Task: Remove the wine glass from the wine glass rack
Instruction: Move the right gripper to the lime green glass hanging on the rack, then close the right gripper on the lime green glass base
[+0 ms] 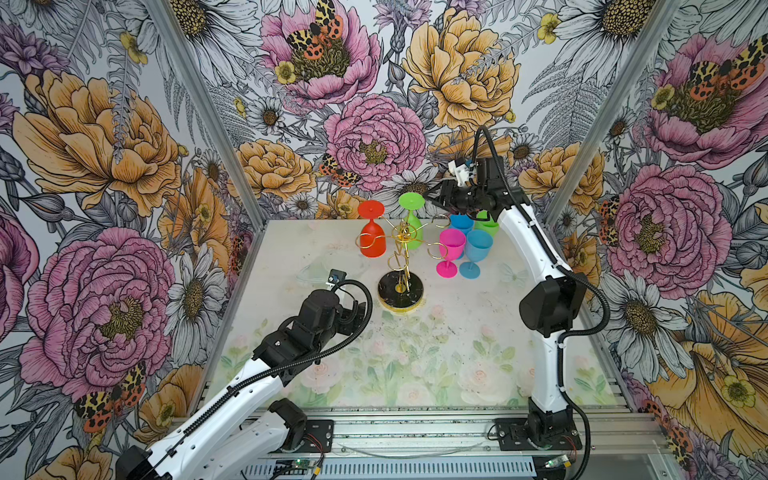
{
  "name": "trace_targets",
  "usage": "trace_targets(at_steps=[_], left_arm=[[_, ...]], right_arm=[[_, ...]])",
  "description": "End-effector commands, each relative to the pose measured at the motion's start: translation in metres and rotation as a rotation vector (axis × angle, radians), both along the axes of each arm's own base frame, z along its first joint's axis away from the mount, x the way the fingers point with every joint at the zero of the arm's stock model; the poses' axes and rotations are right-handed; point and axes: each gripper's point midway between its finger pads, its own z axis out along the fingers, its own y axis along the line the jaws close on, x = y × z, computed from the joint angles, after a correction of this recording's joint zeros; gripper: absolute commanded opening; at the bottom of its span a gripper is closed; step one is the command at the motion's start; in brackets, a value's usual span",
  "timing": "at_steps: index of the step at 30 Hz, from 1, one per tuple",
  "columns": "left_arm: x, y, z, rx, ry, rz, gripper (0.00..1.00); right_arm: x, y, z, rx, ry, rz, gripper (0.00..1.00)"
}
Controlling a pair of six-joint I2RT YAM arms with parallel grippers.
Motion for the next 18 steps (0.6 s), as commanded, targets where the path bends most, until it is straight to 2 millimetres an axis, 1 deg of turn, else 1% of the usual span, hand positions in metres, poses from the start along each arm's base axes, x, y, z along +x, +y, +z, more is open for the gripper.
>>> trace_targets(at_steps=[1,10,16,18], left_arm=[[0.002,-0.001,0.014,-0.036,-0.036,-0.007,0.97],[0.002,-0.001,0.016,-0.038,-0.042,-0.004,0.97],[0.001,0.001,0.017,-0.039,-0.047,-0.001,0.97],[0.001,0.001,0.017,-0.039,-0.047,0.001,0.97]], right_arm=[[0.004,0.010,0.012,0.040,-0.033,0.024,0.53],[0.005,0.023,0.008,0.071,-0.019,0.065,0.48],[0.006,0.026,0.003,0.078,-0.004,0.078,0.42],[0.004,0.027,0.002,0.081,0.000,0.088,0.38]])
